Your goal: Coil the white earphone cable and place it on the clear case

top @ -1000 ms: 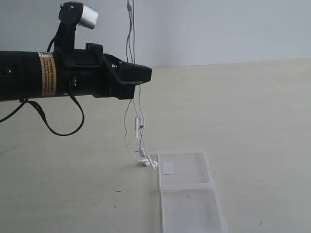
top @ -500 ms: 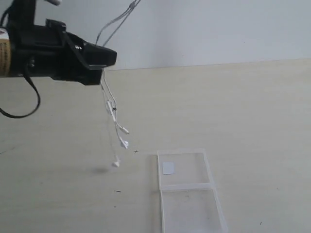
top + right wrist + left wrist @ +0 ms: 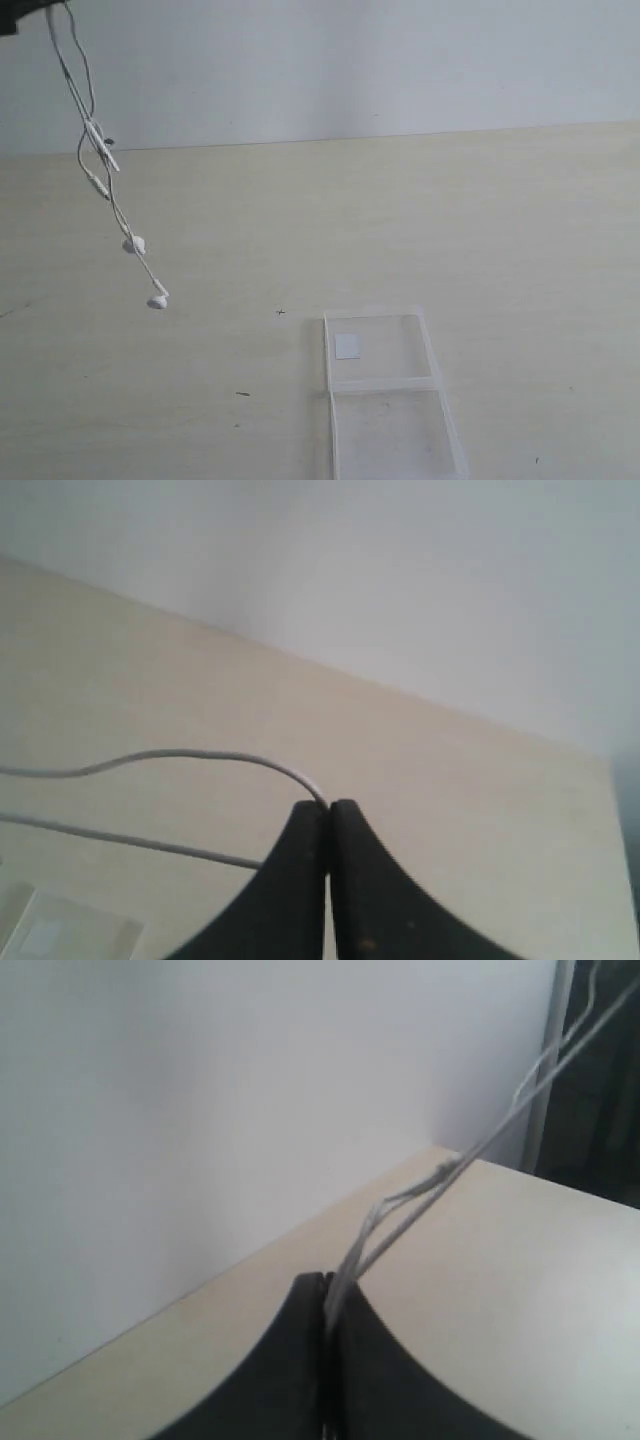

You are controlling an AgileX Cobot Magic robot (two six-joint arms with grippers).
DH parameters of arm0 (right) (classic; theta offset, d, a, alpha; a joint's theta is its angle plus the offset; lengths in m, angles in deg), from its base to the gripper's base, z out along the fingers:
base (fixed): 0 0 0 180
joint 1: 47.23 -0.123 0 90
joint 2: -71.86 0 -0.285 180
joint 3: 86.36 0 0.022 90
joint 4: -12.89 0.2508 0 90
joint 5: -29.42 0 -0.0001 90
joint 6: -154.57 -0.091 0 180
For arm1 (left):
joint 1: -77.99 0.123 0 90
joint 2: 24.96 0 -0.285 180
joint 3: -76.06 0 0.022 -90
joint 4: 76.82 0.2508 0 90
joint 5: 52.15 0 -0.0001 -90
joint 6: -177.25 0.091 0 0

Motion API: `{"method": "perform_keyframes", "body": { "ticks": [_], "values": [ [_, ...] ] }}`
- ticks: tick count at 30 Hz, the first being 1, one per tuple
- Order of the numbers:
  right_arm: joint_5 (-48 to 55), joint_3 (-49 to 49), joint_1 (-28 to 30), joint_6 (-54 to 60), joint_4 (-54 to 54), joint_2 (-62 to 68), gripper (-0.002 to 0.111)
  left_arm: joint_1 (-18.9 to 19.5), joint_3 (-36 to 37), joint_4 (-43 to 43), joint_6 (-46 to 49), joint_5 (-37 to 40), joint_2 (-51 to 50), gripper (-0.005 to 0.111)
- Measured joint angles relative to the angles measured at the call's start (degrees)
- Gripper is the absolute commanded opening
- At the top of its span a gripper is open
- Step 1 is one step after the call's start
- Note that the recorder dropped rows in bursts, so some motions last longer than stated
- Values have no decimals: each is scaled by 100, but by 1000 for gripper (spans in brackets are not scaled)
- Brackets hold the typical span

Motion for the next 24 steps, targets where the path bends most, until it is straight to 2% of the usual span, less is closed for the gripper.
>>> {"method": "perform_keyframes", "body": {
  "ticks": [6, 10, 15, 19, 22, 24],
  "values": [
    [-291, -1732, -4, -132, 1105, -76, 0, 385, 11, 125, -401, -305, 522, 0],
    [-1085, -2977, -4, 643, 2460, -63, 0, 466, 23, 149, -642, -504, 692, 0],
    [-1844, -3915, 7, 2727, 4558, 293, 0, 490, 23, 127, -777, -495, 741, 0],
    [-2076, -4274, 7, 4713, 6723, 839, 0, 490, 23, 127, -983, -493, 741, 0],
    [-1863, -4306, 7, 6364, 8403, 1310, 7, 490, 23, 127, -1065, -493, 741, 0],
    [-1526, -4306, 7, 7287, 9392, 1604, 16, 490, 23, 127, -1088, -471, 741, 0]
  ]
}}
